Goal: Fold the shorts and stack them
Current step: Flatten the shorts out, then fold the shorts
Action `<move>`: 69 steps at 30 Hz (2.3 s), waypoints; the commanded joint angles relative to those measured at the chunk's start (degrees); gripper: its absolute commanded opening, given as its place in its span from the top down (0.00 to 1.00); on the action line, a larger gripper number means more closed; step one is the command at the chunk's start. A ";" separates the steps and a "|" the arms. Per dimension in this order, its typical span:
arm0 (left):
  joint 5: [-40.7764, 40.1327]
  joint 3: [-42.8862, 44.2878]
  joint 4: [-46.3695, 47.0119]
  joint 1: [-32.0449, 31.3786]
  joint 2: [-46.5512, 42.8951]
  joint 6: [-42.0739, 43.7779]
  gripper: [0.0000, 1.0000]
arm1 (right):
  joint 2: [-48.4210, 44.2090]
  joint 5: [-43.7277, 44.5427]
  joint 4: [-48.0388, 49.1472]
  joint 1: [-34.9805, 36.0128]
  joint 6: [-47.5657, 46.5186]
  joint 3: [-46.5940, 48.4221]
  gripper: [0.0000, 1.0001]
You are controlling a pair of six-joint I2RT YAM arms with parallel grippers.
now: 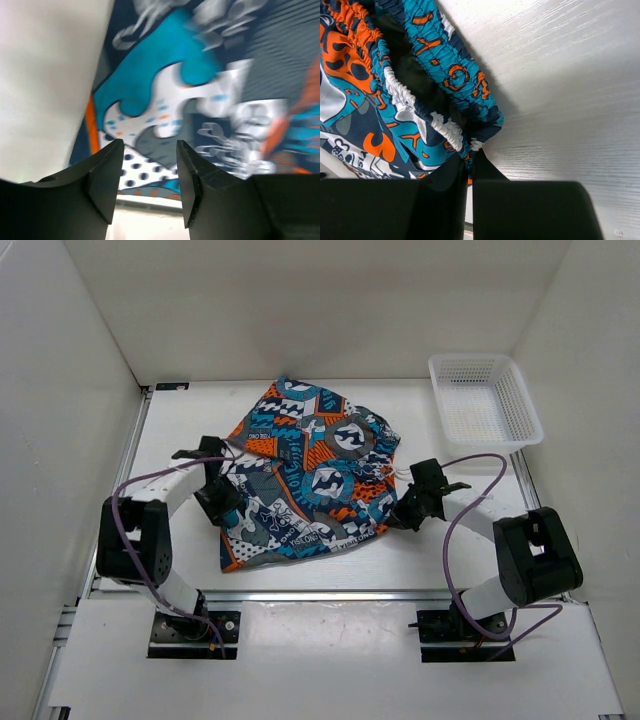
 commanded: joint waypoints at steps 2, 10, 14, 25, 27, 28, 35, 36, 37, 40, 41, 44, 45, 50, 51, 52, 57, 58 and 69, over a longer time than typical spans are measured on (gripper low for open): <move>0.38 -3.24 2.80 -1.50 4.72 -2.06 0.45 | -2.33 1.64 -1.26 0.07 -1.73 -0.02 1.00; 2.03 7.47 3.25 -2.64 19.05 4.52 0.48 | -5.58 2.17 -3.19 0.07 -2.35 -0.73 1.00; 0.81 21.94 -1.49 -2.64 27.23 8.48 0.48 | -5.58 1.55 -1.71 0.07 0.89 -0.73 1.00; -3.59 22.89 -7.92 2.53 9.08 5.07 0.14 | -3.82 3.84 -3.02 2.44 1.60 3.49 1.00; -2.19 18.50 -7.92 4.46 4.24 4.28 0.04 | -3.21 3.84 -3.02 2.44 1.08 3.49 1.00; -1.13 13.51 -7.40 4.48 0.22 3.58 0.04 | -2.60 3.84 -3.02 2.97 1.08 4.01 1.00; 8.80 -8.49 -0.46 6.06 -7.55 -1.44 0.05 | -2.07 3.84 -3.02 2.97 -0.07 4.55 1.00; 8.81 -9.73 0.15 6.06 -7.56 -2.22 0.05 | -2.07 3.84 -3.02 2.97 -0.07 4.55 1.00; 8.81 -10.70 0.16 6.06 -7.56 -2.23 0.05 | -2.07 3.84 -3.54 2.97 -0.07 4.55 1.00; 8.29 -12.02 2.26 6.06 -6.78 -2.85 0.07 | -2.07 3.84 -3.54 2.97 -0.59 4.55 1.00; 7.76 -12.02 2.27 6.06 -6.25 -3.46 0.08 | -2.07 3.84 -3.54 2.97 -0.59 4.55 1.00; 7.23 -11.33 3.68 5.54 -2.48 -3.46 0.13 | -2.07 3.84 -3.54 2.97 -0.59 4.55 1.00; 6.71 -10.71 4.20 5.53 -1.59 -3.46 0.15 | -2.68 4.36 -3.54 2.97 -0.59 4.55 1.00; 4.68 -7.64 5.43 4.48 2.19 -3.46 0.33 | -3.21 4.98 -4.07 2.97 -0.59 4.02 1.00; 4.68 -7.63 5.43 4.48 3.76 -3.46 0.40 | -3.21 4.98 -4.07 2.97 -0.59 4.02 1.00; 4.68 -6.76 5.43 3.69 4.47 -3.46 0.51 | -3.21 4.98 -4.07 2.97 -0.59 3.41 1.00; 4.68 -6.05 5.43 3.68 4.31 -2.93 0.90 | -3.73 5.51 -4.68 2.97 -0.59 2.88 0.58; 4.68 -6.05 5.43 3.68 2.65 -2.93 0.90 | -3.74 6.29 -4.69 2.97 -0.59 2.88 0.51; 5.29 -6.05 5.43 3.68 0.61 -2.93 0.90 | -1.80 9.81 -2.85 2.97 -0.59 1.73 0.53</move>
